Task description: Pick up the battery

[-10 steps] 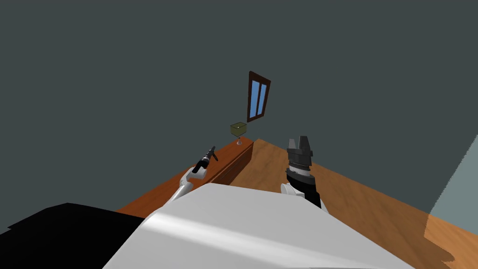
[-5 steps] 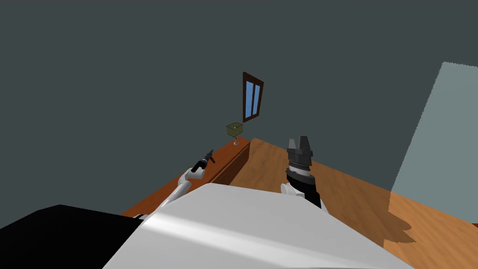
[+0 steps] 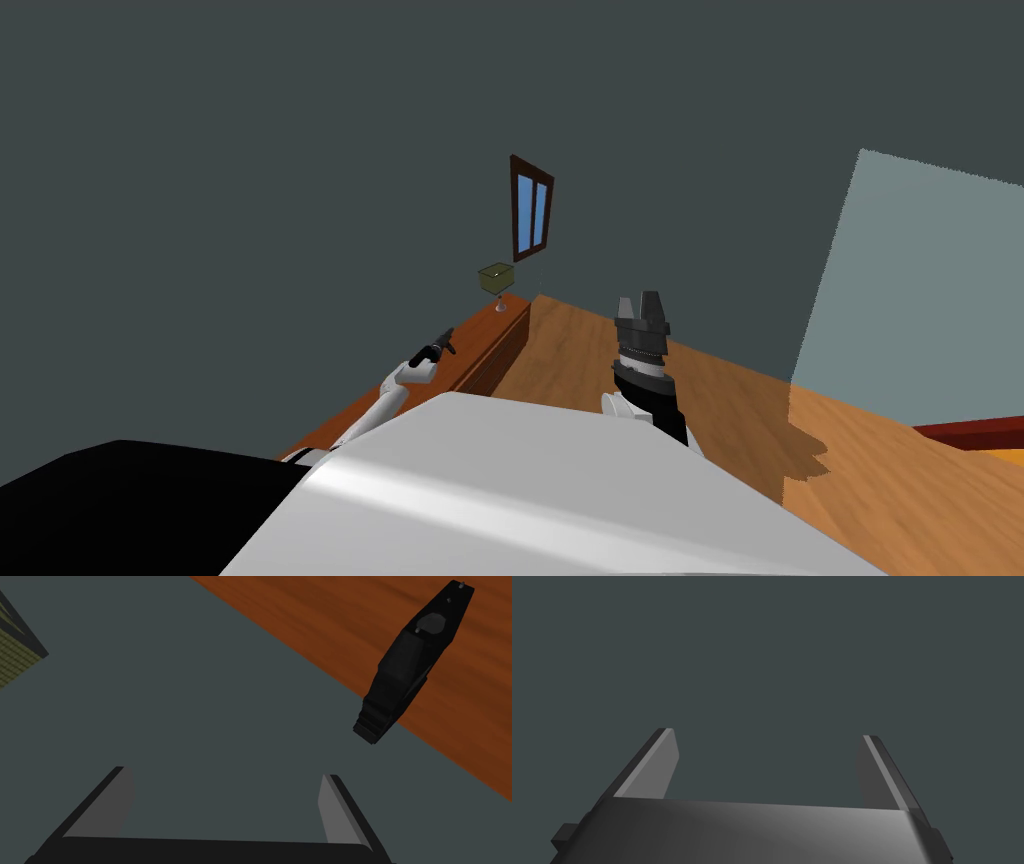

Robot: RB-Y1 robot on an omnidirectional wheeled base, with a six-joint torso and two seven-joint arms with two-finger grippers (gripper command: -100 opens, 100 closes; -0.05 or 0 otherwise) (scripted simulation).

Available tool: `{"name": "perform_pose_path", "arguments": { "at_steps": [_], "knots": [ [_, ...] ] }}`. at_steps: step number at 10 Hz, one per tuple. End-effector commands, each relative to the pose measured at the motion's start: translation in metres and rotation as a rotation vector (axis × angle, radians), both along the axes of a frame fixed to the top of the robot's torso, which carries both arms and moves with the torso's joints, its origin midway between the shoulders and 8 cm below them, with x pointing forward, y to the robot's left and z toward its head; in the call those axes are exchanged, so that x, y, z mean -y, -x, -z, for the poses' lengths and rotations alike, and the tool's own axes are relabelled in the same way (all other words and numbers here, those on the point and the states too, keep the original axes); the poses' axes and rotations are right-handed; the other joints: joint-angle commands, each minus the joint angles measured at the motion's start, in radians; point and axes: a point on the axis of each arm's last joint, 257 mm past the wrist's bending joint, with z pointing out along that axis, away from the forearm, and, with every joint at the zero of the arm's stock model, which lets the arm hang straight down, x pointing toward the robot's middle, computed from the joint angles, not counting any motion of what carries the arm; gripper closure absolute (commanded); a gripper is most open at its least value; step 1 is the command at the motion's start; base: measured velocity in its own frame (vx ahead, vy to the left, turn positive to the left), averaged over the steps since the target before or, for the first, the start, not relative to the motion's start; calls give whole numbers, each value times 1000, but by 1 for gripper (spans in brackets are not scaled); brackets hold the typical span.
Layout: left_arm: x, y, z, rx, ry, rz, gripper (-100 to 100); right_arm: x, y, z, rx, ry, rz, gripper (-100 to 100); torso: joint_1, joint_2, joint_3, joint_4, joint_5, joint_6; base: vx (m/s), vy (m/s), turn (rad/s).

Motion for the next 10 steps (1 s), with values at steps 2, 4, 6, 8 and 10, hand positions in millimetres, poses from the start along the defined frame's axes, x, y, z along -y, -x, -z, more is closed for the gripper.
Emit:
{"name": "perform_pose_path", "arguments": {
  "at_steps": [2,4,6,8,10],
  "knots": [
    [-18,13,23,-81,5,-35,-100,0,0,0,0,0,0,0,0,0,0,0,0,1,9,20,-193],
    [-32,27,43,-159,10,-68,-100,0,0,0,0,0,0,0,1,-1,0,0,0,1,12,34,-163],
    [-47,44,61,-236,17,-102,-100,0,0,0,0,0,0,0,2,-1,-1,0,0,1,14,37,-169],
    [-61,62,78,-312,25,-136,-100,0,0,0,0,0,0,0,2,-1,-1,0,0,1,10,38,-169],
    [-74,82,92,-386,34,-170,-100,0,0,0,0,0,0,0,1,-1,-1,0,0,1,14,37,-154]
  ]
}}
